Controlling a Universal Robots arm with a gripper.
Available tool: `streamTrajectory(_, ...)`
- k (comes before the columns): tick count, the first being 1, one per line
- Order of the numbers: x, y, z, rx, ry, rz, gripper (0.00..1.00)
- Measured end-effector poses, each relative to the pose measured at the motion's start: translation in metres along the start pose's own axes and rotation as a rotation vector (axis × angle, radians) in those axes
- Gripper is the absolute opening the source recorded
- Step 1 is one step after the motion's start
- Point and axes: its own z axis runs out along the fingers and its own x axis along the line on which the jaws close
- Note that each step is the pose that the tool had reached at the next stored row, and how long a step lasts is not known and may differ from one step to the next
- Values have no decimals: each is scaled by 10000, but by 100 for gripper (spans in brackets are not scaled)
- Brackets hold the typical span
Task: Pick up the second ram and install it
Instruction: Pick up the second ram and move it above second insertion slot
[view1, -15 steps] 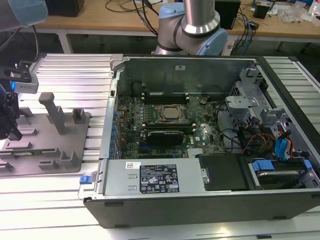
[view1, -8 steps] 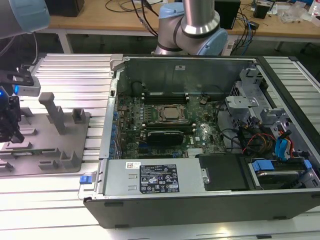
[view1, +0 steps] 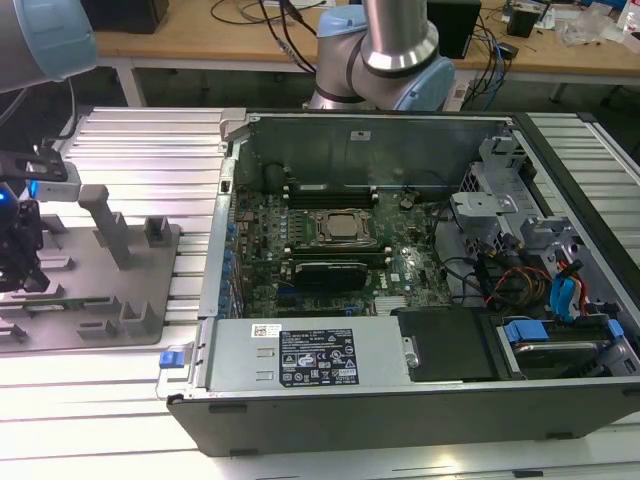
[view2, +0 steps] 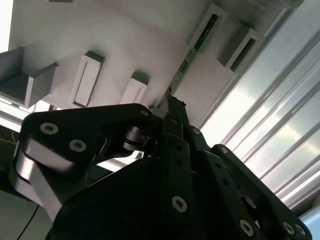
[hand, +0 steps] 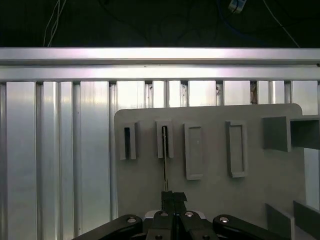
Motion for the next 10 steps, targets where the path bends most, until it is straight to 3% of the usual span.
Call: streamTrajectory(10, 8, 47, 83, -2, 3, -281, 8)
